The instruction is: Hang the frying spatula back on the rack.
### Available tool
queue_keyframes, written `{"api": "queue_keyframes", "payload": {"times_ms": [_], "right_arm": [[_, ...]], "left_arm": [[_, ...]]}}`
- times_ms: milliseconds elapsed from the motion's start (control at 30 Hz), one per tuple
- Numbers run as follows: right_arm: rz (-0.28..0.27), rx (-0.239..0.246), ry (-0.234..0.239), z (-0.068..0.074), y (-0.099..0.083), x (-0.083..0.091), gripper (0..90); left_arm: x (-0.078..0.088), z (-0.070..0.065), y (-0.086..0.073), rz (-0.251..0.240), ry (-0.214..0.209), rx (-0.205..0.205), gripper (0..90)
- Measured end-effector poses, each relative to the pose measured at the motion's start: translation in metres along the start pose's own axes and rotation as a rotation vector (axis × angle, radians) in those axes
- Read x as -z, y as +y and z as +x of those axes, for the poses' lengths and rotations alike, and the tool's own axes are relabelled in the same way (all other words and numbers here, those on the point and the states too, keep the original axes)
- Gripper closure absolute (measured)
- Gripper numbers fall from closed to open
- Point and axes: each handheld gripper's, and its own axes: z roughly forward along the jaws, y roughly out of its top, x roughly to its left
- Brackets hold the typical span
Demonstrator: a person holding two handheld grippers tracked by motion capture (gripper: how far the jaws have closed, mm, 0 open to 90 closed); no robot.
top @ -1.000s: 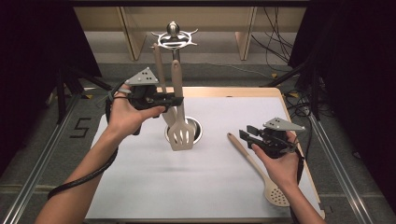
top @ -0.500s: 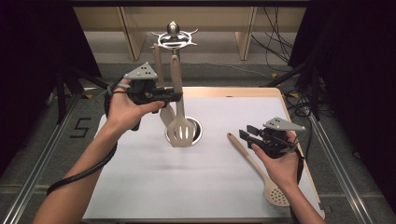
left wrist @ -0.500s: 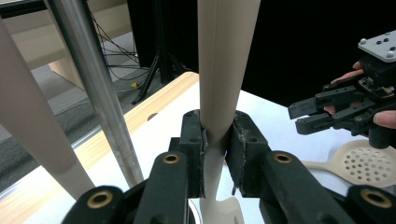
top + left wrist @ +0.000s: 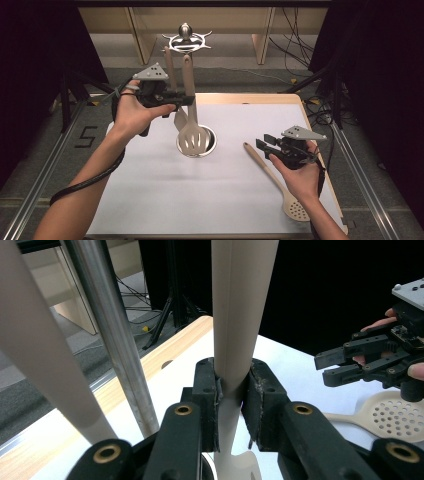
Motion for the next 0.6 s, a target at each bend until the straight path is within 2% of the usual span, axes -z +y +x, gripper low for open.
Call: {"api": "queue_keyframes", "payload": {"times_ms": [33,67,367,400,467,600], "right_arm": [[-0.001,0.001,0.0,-0.0001,0.0,0.0,61.8],[0.0,0.001,0.0,-0.0003,0.0,0.0,61.8],[0.0,0.001,-0.001,-0.0003,-0.0002,-0.0002,61.9],[0.005,-0.016,0.011,0.0006,-0.0003,-0.0007,61.9],[0.005,-0.018,0.01,0.0007,-0.0003,-0.0006,61.9],[-0.004,-0.011,0.008,0.0005,-0.0005,-0.0011,61.9]], "left_arm": [[-0.0006,0.0011,-0.0001,0.002,0.001,-0.006,76.1],[-0.0015,-0.0032,-0.0018,0.001,-0.004,0.068,76.1],[-0.0033,0.0013,-0.0007,0.008,0.002,0.072,76.1],[-0.0036,0.0019,-0.0004,0.007,0.0,0.073,76.1],[-0.0043,0.0026,0.0004,0.009,0.002,0.074,76.1],[-0.0059,0.0041,0.001,0.011,0.002,0.075,76.1]]}}
